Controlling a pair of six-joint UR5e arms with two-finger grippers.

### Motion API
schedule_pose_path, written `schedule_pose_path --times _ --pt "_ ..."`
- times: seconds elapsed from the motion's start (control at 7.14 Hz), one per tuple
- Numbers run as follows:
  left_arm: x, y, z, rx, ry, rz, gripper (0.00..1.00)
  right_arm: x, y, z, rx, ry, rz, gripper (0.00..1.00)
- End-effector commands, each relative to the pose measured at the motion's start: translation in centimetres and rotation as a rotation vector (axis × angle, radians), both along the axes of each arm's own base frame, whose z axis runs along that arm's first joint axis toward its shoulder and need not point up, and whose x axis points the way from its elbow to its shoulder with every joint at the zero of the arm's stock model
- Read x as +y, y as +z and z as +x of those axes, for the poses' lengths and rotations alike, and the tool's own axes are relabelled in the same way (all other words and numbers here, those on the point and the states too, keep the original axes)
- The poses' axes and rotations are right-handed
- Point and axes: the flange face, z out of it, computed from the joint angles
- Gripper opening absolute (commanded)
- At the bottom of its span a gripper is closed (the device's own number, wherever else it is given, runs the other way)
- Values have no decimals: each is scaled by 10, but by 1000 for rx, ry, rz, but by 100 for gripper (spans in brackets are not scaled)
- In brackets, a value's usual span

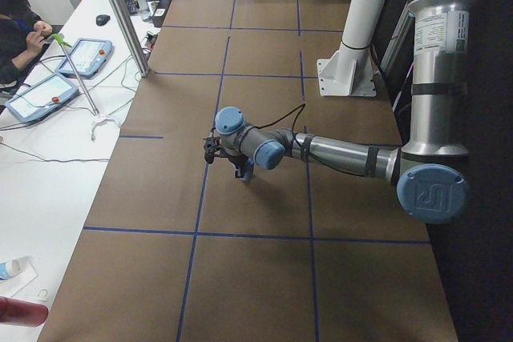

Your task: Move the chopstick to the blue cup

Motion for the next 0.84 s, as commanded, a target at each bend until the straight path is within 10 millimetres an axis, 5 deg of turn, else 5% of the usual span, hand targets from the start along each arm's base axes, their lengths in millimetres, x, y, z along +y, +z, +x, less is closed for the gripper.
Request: schedule_pose_path --times 0.0,0.28,0.56,0.7 --pt "-7 -102 3 -14 -3 -32 0 -6 -7 0 2 23 -10 100" --pt "-40 -240 37 -12 -26 -80 0 -1 -3 -1 -13 27 -22 100" --pt "-15 -344 183 10 -24 -175 0 0 -8 -1 -18 29 -15 100" --pt "-13 -379 240 19 -79 -174 0 -6 -13 -1 -23 29 -7 100"
